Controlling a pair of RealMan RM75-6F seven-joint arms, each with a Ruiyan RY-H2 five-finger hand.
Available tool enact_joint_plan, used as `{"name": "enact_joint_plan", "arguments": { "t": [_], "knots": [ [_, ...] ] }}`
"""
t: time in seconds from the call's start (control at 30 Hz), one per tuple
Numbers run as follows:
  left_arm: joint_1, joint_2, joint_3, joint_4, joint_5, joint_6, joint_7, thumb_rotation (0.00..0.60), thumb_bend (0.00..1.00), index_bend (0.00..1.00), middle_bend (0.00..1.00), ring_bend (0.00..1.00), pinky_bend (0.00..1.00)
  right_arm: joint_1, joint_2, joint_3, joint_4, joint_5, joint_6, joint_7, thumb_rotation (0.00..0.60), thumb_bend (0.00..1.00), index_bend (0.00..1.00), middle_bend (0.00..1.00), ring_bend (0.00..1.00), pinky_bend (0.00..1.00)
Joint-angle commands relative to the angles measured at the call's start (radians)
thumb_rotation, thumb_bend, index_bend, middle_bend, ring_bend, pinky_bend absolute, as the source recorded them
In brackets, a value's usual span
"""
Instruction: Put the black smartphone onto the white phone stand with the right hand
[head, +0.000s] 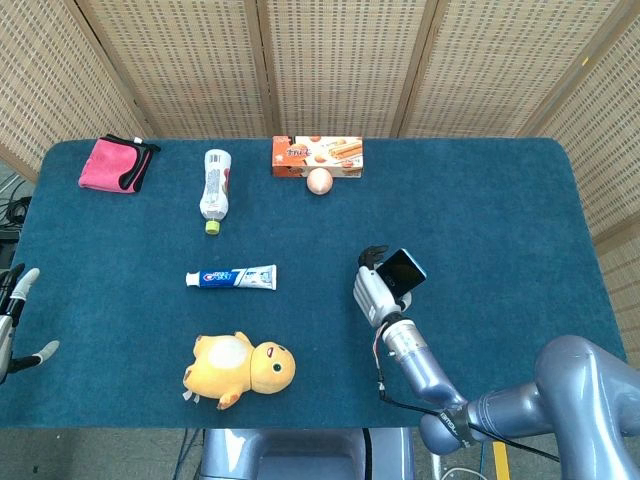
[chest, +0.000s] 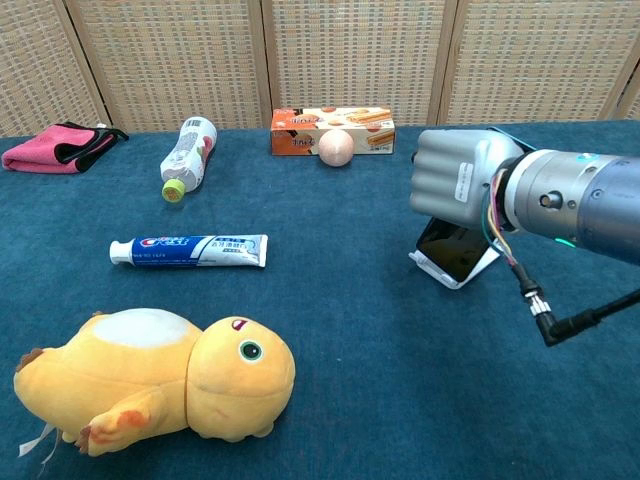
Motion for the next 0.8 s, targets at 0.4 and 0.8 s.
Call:
{"name": "enact_joint_plan", "arguments": {
  "t": [0.4, 0.8],
  "knots": [
    [0.000, 0.002, 0.000, 0.001, 0.000, 0.001, -0.005, 0.600, 0.00, 0.00, 0.00, 0.00, 0.00, 0.003, -0.049, -0.015, 0.023, -0.001, 0.058, -0.020, 0.600, 0.31, 0.25, 0.19, 0.20, 0.32],
    [0.000, 0.002, 0.001, 0.001, 0.002, 0.000, -0.004, 0.600, 0.00, 0.00, 0.00, 0.00, 0.00, -0.002, -0.051, -0.029, 0.031, -0.008, 0.058, -0.009, 0.600, 0.31, 0.14, 0.08, 0.15, 0.32]
  ]
}}
